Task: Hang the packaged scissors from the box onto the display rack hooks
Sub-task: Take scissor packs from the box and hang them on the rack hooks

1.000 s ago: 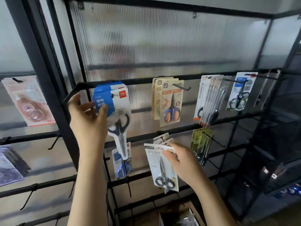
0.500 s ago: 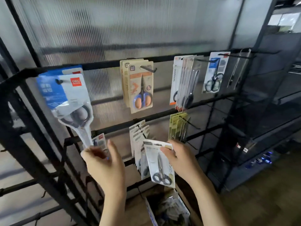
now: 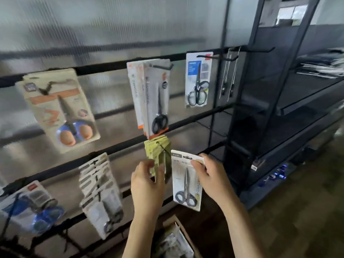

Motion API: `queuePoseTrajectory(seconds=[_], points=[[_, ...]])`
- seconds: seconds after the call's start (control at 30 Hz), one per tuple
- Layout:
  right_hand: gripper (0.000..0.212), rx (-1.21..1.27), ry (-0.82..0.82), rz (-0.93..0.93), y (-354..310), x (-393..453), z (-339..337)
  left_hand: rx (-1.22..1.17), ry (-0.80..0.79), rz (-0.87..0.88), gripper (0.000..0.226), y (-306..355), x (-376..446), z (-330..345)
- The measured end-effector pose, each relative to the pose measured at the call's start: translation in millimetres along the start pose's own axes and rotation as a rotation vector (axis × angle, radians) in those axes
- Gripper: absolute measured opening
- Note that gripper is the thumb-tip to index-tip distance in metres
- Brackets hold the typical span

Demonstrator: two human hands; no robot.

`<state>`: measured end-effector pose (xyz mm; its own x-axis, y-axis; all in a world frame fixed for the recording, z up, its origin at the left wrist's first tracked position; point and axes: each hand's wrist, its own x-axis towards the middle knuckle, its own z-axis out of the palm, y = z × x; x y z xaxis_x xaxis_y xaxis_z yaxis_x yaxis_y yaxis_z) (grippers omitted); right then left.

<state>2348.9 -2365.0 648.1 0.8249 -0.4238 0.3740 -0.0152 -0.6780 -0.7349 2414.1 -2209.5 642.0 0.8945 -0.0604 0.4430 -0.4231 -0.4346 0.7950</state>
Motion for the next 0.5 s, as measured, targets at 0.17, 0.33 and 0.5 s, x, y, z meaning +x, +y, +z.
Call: queuePoseTrajectory(seconds=[0.17, 0.33, 0.5], points=[[0.025, 0.013, -0.031, 0.061, 70, 53, -31, 0.130, -0.033, 0.032, 0.024, 20, 15, 73], [0.020, 0.063, -0.062, 0.103, 117, 87, -52, 0.184, 0.047, -0.002, 0.020, 31, 23, 120], [0.019, 0.089, -0.018, 0.145, 155, 110, -66, 0.214, 0.133, -0.075, 0.010, 40, 31, 148]])
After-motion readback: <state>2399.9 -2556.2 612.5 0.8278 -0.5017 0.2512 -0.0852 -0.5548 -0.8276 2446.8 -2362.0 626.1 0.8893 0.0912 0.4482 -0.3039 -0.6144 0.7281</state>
